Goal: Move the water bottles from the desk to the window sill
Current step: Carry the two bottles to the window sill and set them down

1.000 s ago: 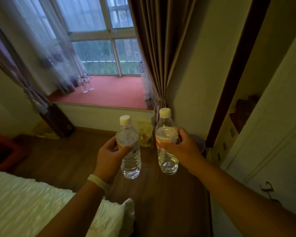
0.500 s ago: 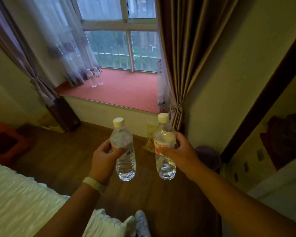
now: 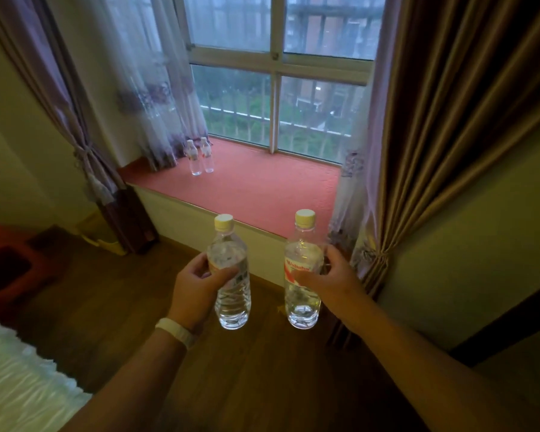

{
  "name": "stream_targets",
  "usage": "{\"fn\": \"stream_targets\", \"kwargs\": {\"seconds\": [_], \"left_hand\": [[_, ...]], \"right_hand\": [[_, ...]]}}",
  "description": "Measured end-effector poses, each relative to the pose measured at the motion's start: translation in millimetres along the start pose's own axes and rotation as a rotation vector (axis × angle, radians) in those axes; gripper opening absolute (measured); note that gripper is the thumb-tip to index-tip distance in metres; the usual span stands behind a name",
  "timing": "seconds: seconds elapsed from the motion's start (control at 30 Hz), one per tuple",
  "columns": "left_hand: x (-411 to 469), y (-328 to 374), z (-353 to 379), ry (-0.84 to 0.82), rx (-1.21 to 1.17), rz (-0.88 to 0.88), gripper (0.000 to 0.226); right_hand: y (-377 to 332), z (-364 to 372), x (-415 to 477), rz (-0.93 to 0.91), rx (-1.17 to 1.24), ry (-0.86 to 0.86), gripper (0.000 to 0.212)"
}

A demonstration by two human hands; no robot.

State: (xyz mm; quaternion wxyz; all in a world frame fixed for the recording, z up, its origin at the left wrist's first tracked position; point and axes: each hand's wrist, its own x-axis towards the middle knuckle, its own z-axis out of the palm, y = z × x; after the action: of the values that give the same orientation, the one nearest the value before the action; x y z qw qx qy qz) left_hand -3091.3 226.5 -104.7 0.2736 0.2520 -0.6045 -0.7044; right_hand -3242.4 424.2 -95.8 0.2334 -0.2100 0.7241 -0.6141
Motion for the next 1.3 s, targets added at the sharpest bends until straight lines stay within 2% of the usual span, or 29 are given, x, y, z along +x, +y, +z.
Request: {"fn": "stream_targets", "kwargs": {"seconds": [0.17,0.27,0.43,0.6,0.73,0.83,1.07,1.3], "left_hand": [[47.7,4.4,-29.3,0.056,0.001,0.002,0.047],[75.2,3.8,-45.0,0.128,0.004,-0.013,0.058],[127.3,-2.9,-66.5,0.247,0.001,-0.037,0.068],[191.2,-5.5,-74.9,0.387,0.031,-0.051,0.058],[248.8,3.0,-70.4,0.442,0.059,-0.053,0.043],[289.7,9.0,-66.0,0.493,0.085,-0.020,0.034],[374.8,18.8,-74.2,0.456,0.118,0.018,0.032],[454.9,1.9,-125.4,0.380,0.125,0.001,0.035]], "right_hand": [[-6.9,34.8,64.6,0.011,0.014,-0.072,0.049],[-7.2,55.1,104.2,0.032,0.039,-0.127,0.052],[-0.7,89.5,182.3,0.055,0.055,-0.258,0.076],[-3.4,112.2,270.2,0.064,0.082,-0.405,0.078],[-19.7,116.3,337.6,0.046,0.079,-0.461,0.059],[-31.7,121.2,381.2,0.008,0.057,-0.496,0.054],[-37.1,152.3,459.2,0.028,0.065,-0.509,0.054],[-29.6,211.9,529.6,0.059,0.021,-0.445,0.051]]}}
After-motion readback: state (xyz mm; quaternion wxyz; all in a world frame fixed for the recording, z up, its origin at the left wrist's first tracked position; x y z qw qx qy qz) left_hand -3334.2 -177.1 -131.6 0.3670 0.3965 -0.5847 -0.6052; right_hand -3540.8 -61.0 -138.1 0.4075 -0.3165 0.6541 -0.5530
